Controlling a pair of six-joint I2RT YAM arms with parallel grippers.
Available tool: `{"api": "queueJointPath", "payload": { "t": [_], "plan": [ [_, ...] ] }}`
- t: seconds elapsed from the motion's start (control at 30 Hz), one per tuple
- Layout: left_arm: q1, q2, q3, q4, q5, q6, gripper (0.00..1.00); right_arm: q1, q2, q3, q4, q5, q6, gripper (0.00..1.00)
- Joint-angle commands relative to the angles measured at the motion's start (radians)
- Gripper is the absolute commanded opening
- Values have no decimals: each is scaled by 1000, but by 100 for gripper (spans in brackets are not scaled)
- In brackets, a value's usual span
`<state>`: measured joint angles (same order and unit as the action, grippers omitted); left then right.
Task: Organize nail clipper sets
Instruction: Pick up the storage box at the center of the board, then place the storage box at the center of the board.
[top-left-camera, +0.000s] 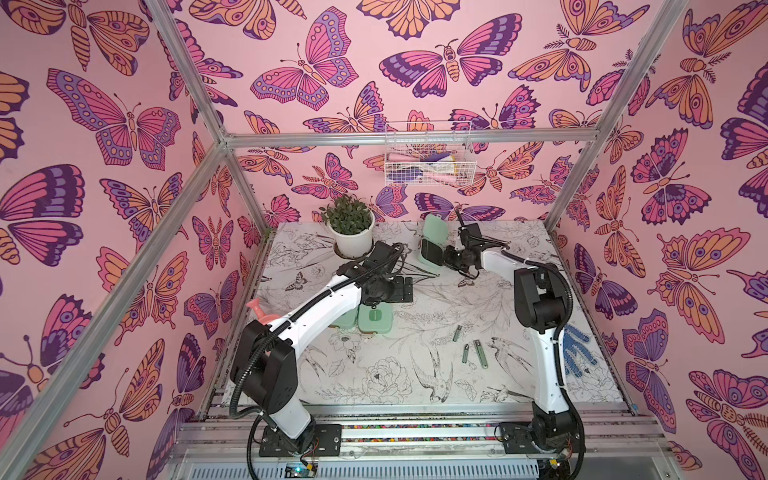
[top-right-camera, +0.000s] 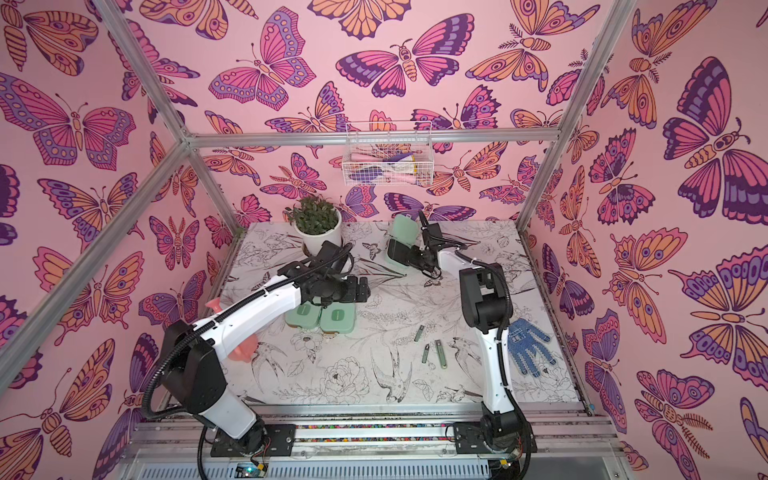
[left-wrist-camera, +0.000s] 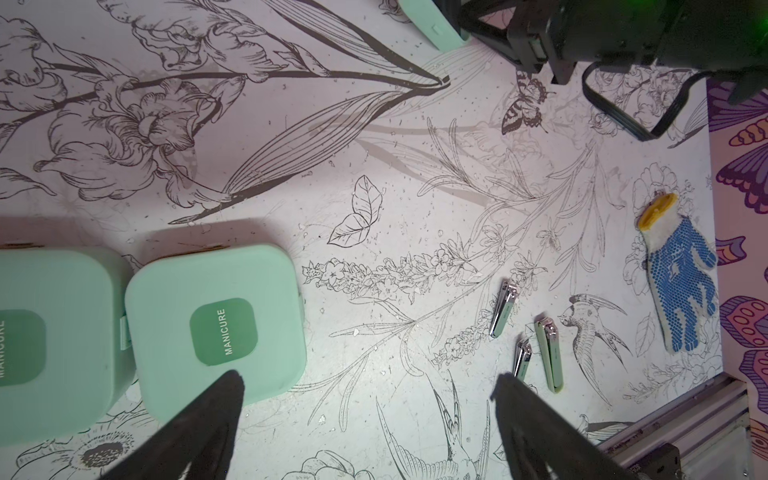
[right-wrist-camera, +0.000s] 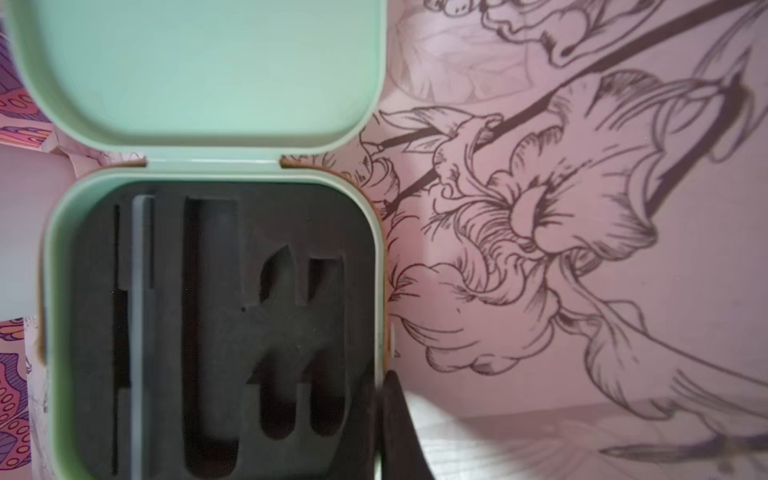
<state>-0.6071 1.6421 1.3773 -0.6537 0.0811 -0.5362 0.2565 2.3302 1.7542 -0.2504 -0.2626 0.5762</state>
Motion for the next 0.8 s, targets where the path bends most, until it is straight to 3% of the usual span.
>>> {"api": "queueJointPath", "payload": {
  "t": [0.0, 0.23, 0.47, 0.63, 0.77],
  "plan": [
    [1, -16, -24, -3, 13, -7, 95, 5, -34, -108, -153, 11, -55, 0],
    [3, -67, -75, -5, 2, -15, 95, 71, -289, -440, -121, 71, -87, 0],
    [1, -116, -150, -4, 11, -31, 95, 239, -591, -808, -53, 173, -44, 0],
    [1, -147, -198, -3, 20, -38, 95, 382, -735, -925, -115, 296, 38, 0],
    [-2, -164, -232, 10, 23, -44, 95, 438, -806, -979, -140, 350, 102, 0]
  ]
}}
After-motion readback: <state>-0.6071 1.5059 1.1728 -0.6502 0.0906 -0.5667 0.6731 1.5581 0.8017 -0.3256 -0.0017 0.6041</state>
